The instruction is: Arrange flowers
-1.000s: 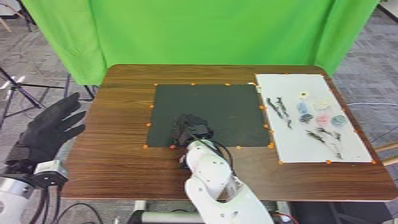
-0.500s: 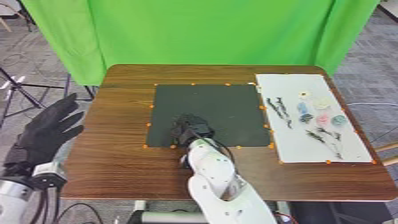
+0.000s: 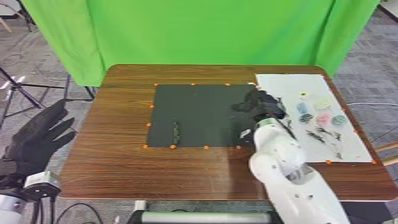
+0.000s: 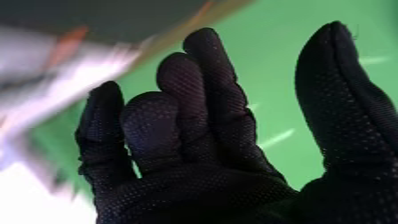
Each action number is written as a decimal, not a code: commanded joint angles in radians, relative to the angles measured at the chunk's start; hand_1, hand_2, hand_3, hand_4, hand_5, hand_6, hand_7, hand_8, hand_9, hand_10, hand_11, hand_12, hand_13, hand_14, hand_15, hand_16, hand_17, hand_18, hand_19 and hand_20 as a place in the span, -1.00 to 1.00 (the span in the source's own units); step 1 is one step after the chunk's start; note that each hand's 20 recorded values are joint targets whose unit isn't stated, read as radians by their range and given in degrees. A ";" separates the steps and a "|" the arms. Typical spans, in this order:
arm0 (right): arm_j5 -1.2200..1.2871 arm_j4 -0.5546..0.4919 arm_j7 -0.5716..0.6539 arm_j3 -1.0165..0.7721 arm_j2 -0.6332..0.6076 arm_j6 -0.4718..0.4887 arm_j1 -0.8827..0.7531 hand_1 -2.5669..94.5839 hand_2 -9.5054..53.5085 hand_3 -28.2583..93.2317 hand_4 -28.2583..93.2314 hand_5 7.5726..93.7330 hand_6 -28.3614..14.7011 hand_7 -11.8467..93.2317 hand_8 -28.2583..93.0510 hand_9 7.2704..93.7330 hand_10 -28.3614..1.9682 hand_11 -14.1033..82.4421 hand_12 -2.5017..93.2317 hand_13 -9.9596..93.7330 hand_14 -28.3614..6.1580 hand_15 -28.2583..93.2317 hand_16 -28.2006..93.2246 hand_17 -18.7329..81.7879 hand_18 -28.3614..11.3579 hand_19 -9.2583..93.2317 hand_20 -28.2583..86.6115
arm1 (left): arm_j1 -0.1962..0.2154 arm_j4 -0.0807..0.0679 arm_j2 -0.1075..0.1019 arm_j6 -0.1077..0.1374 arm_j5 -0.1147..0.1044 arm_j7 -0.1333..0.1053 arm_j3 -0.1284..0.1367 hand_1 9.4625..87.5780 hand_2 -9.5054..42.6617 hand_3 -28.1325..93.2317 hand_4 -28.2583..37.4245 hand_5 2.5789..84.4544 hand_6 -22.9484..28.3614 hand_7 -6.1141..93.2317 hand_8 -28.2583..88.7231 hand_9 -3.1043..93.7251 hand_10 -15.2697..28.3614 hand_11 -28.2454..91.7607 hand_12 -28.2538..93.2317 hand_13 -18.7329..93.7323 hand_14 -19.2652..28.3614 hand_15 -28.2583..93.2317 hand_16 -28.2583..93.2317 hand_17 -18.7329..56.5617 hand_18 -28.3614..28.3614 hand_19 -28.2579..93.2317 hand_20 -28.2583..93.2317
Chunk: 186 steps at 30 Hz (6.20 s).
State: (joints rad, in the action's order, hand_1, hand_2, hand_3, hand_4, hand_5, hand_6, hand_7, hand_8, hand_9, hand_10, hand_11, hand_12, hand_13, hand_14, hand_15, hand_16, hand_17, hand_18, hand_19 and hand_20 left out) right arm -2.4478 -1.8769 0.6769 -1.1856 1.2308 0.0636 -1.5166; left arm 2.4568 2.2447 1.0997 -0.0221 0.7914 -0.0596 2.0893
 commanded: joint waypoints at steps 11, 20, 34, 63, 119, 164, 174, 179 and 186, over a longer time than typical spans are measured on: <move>0.032 -0.246 0.163 -0.492 -0.340 0.264 -0.415 -0.11 -1.00 0.22 -1.00 0.11 0.14 0.13 -0.79 0.12 -0.13 0.56 0.01 0.24 -0.12 0.83 0.02 -0.24 -0.72 0.68 0.32 | 0.001 0.000 0.011 -0.009 0.011 0.010 0.012 -0.65 -0.76 0.61 -0.97 -0.52 -0.08 -0.53 -0.66 -0.57 0.10 -0.40 -0.17 -0.43 0.27 -0.31 -0.39 -0.83 0.66 0.05 -0.39; 0.122 -0.253 0.199 -0.556 -0.329 0.392 -0.485 -0.13 -1.00 0.13 -1.00 0.04 0.03 -0.02 -0.75 -0.01 -0.31 0.52 0.00 0.17 -0.19 0.81 -0.02 -0.30 -0.74 0.63 0.32 | -0.004 -0.004 0.004 -0.017 0.009 0.019 0.015 -0.65 -0.75 0.61 -0.98 -0.52 -0.08 -0.54 -0.66 -0.57 0.10 -0.40 -0.17 -0.43 0.27 -0.31 -0.39 -0.83 0.66 0.05 -0.39; 0.058 -0.142 0.155 -0.471 -0.312 0.326 -0.457 -0.27 -1.00 0.35 -1.00 0.05 0.05 -0.01 -0.75 0.02 -0.28 0.54 -0.02 0.17 -0.16 0.81 -0.04 -0.29 -0.74 0.63 0.33 | 0.013 0.005 0.018 -0.011 0.010 0.011 0.014 -0.65 -0.76 0.62 -0.98 -0.52 -0.09 -0.53 -0.66 -0.57 0.10 -0.40 -0.17 -0.43 0.27 -0.31 -0.39 -0.83 0.66 0.05 -0.39; 0.093 -0.194 0.114 -0.481 -0.304 0.136 -0.462 -0.08 -1.00 0.87 -0.86 0.40 0.34 0.31 -0.24 0.53 0.21 0.57 0.30 0.53 0.05 0.91 0.08 -0.12 -0.68 0.76 0.32 | 0.018 0.008 0.024 -0.003 0.010 0.013 0.018 -0.65 -0.76 0.62 -0.98 -0.52 -0.08 -0.53 -0.66 -0.57 0.10 -0.40 -0.17 -0.43 0.27 -0.31 -0.39 -0.83 0.66 0.05 -0.39; -0.147 0.063 -0.064 0.193 0.214 0.281 -0.048 -0.18 -0.92 0.83 -0.82 0.50 0.37 0.31 -0.20 0.64 0.14 0.68 0.14 0.61 0.05 0.94 0.09 -0.05 -0.76 0.86 0.30 | -0.021 -0.015 -0.024 -0.010 0.005 0.054 -0.018 -0.65 -0.76 0.62 -0.97 -0.52 -0.08 -0.53 -0.66 -0.57 0.10 -0.40 -0.17 -0.43 0.27 -0.31 -0.39 -0.83 0.66 0.05 -0.39; -0.045 -0.062 0.092 -0.125 -0.150 0.201 -0.044 -0.53 -1.00 0.72 -0.99 0.29 0.14 0.02 -0.73 0.30 -0.05 0.50 -0.02 0.40 -0.03 0.78 0.02 -0.17 -0.78 0.75 0.32 | 0.013 0.003 0.009 -0.002 0.010 0.033 0.006 -0.65 -0.76 0.62 -0.98 -0.52 -0.08 -0.54 -0.66 -0.57 0.10 -0.40 -0.17 -0.43 0.27 -0.31 -0.39 -0.83 0.66 0.06 -0.40; -0.067 0.066 0.075 -0.115 -0.137 0.193 -0.017 -0.53 -1.00 0.67 -1.00 0.17 0.08 -0.01 -0.73 0.16 -0.16 0.47 -0.07 0.31 -0.07 0.76 -0.02 -0.21 -0.78 0.72 0.33 | 0.004 -0.003 0.010 -0.007 0.014 0.043 0.001 -0.65 -0.75 0.62 -0.98 -0.53 -0.08 -0.54 -0.66 -0.57 0.10 -0.40 -0.17 -0.43 0.27 -0.31 -0.39 -0.83 0.66 0.06 -0.40; -0.061 0.104 0.063 -0.095 -0.136 0.189 0.006 -0.51 -1.00 0.67 -1.00 0.15 0.08 0.01 -0.73 0.14 -0.14 0.47 -0.08 0.29 -0.07 0.75 -0.02 -0.22 -0.77 0.71 0.33 | 0.004 -0.003 0.010 -0.012 0.021 0.046 0.002 -0.65 -0.75 0.61 -0.97 -0.53 -0.08 -0.53 -0.66 -0.57 0.10 -0.40 -0.17 -0.43 0.27 -0.31 -0.39 -0.83 0.66 0.06 -0.39; -0.074 0.176 0.049 -0.050 -0.142 0.185 0.042 -0.50 -1.00 0.66 -1.00 0.13 0.07 0.02 -0.75 0.12 -0.16 0.47 -0.09 0.27 -0.07 0.75 -0.03 -0.23 -0.76 0.69 0.33 | 0.009 -0.003 0.008 -0.010 0.021 0.045 0.000 -0.65 -0.76 0.62 -0.97 -0.52 -0.08 -0.53 -0.66 -0.57 0.10 -0.40 -0.17 -0.43 0.27 -0.31 -0.39 -0.83 0.66 0.06 -0.39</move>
State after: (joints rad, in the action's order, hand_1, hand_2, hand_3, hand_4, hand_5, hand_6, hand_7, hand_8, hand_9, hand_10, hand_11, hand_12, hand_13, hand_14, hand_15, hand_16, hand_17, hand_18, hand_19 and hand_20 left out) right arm -2.4992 -1.7574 0.7426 -1.2730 1.0886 0.2541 -1.5109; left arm 2.4540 2.2393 1.1038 -0.0280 0.8065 -0.0199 2.0888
